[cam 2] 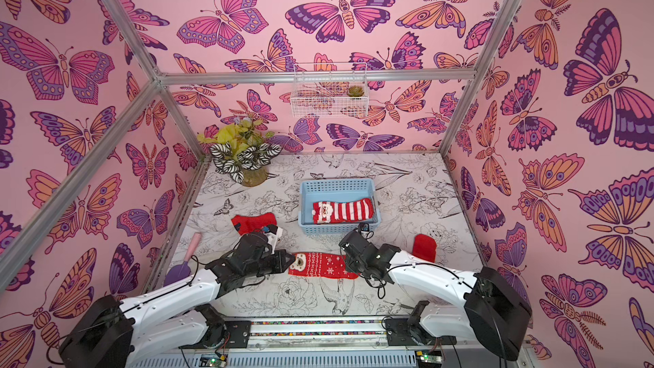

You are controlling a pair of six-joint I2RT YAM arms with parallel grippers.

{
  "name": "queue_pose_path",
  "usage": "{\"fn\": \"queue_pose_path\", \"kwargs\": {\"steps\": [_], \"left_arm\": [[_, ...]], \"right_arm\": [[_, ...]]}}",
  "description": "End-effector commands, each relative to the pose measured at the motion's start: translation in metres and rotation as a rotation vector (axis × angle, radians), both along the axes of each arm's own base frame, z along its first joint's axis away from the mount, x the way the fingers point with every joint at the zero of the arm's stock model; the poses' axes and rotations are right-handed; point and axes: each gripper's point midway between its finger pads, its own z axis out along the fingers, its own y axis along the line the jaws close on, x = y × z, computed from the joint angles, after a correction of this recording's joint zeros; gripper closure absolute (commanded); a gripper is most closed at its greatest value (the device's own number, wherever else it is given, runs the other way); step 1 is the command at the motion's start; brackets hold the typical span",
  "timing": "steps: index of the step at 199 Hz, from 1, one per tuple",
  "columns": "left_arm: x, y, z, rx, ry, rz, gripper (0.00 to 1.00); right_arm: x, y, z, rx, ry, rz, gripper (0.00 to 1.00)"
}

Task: Place the socks together as a pair
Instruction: Pick up a pair of socks from the center of the board.

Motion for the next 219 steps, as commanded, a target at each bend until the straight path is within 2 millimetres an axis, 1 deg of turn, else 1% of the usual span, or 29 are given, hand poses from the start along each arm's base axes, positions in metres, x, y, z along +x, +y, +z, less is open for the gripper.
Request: {"fn": "queue_pose_path", "kwargs": {"steps": [1,19,45,60,61,63,74,91,108,110,112,135,148,154,162,169,181,193,203,212,219], "left_arm": [[0.0,-0.008,-0.007,0.009,0.019,-0.03,1.0],[0.0,-0.005,-0.02,0.028,0.038,-0.015,1.0],[-0.003,0.006,-0.043,0.084,0.072,0.02,1.0],[-0.005,0.007,-0.048,0.09,0.086,0.023,1.0],[-0.007,0.008,-0.053,0.101,0.101,0.024,1.0],[-0.008,0.009,-0.057,0.11,0.113,0.024,1.0],[-0.01,0.011,-0.061,0.12,0.123,0.025,1.0],[-0.009,0.013,-0.061,0.122,0.115,0.032,1.0],[-0.01,0.011,-0.057,0.109,0.112,0.025,1.0],[-0.008,0.008,-0.049,0.087,0.09,0.022,1.0],[-0.007,0.007,-0.046,0.078,0.084,0.021,1.0],[-0.005,-0.001,-0.018,0.001,0.036,0.007,1.0],[-0.001,-0.002,-0.002,-0.024,0.002,0.021,0.93],[0.001,0.0,0.004,-0.028,-0.016,0.034,0.86],[0.003,0.004,0.009,-0.02,-0.034,0.052,0.76],[0.004,0.008,0.011,-0.003,-0.046,0.066,0.71],[0.007,0.02,0.009,0.044,-0.056,0.109,0.67],[0.008,0.027,0.003,0.072,-0.054,0.133,0.61],[0.006,0.027,-0.002,0.078,-0.034,0.126,0.59],[0.003,0.026,-0.008,0.083,-0.009,0.113,0.53],[0.001,0.024,-0.013,0.091,0.013,0.101,0.51]], "right_arm": [[0.004,-0.004,-0.008,-0.037,0.003,-0.017,0.86],[0.004,-0.008,-0.015,-0.059,0.008,-0.028,0.87],[0.0,-0.016,-0.027,-0.084,0.031,-0.049,0.87],[-0.003,-0.019,-0.034,-0.089,0.047,-0.058,0.87],[-0.003,-0.019,-0.035,-0.09,0.047,-0.057,0.87],[-0.004,-0.02,-0.035,-0.09,0.048,-0.059,0.87],[-0.006,-0.021,-0.038,-0.092,0.057,-0.065,0.87],[-0.007,-0.022,-0.039,-0.084,0.061,-0.073,0.87],[-0.007,-0.019,-0.034,-0.063,0.055,-0.069,0.87],[-0.006,-0.018,-0.033,-0.06,0.054,-0.068,0.87],[-0.006,-0.018,-0.031,-0.056,0.052,-0.067,0.87],[-0.002,-0.011,-0.011,-0.003,0.011,-0.047,0.85],[-0.001,-0.014,0.0,0.014,-0.025,-0.054,0.8],[-0.001,-0.017,0.004,0.018,-0.043,-0.063,0.77],[-0.001,-0.023,0.004,0.016,-0.058,-0.082,0.71],[-0.001,-0.026,0.005,0.023,-0.074,-0.097,0.68],[-0.003,-0.033,0.001,0.025,-0.068,-0.113,0.63],[-0.005,-0.036,-0.004,0.037,-0.055,-0.125,0.58],[-0.007,-0.038,-0.009,0.047,-0.038,-0.133,0.56],[-0.007,-0.036,-0.011,0.064,-0.027,-0.133,0.55],[-0.007,-0.035,-0.013,0.074,-0.02,-0.133,0.55]]}}
